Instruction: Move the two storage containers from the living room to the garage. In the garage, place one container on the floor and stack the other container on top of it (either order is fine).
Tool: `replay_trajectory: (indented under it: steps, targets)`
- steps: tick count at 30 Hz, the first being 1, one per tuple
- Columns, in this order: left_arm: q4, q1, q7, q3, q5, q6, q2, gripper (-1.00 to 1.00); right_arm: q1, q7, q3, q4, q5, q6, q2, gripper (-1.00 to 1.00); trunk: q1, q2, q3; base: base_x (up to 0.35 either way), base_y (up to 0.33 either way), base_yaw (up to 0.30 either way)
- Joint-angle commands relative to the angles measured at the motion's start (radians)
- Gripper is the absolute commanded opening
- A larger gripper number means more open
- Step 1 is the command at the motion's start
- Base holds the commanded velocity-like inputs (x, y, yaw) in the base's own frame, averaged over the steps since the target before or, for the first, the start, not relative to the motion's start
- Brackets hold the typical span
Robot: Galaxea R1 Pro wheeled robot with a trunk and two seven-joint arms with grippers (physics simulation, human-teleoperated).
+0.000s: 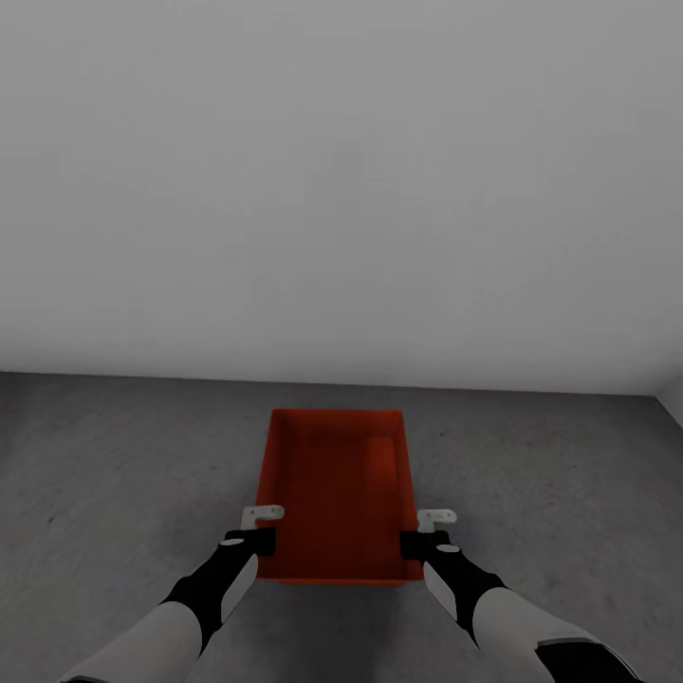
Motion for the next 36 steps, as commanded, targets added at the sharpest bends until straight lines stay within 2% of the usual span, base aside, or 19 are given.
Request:
replay_trajectory:
  steps: [1,23,36]
  targets:
    - [0.001,0.000,0.032,0.011,0.006,0.007,0.000,-1.00,-0.001,-0.018,-0.040,-0.005,0.013,-0.008,0.000,-1.00,0.000,0.000,-0.001,0.000,0.000,0.000]
    - [0.000,0.000,0.032,0.011,0.005,0.007,0.000,-1.00,-0.001,-0.017,-0.040,-0.005,0.013,-0.008,0.000,-1.00,0.000,0.000,-0.001,0.000,0.000,0.000]
    - [0.002,0.000,0.032,0.011,0.004,0.007,0.000,-1.00,-0.001,-0.017,-0.040,-0.007,0.013,0.003,-0.009,-1.00,0.000,0.000,-0.001,0.000,0.000,0.000]
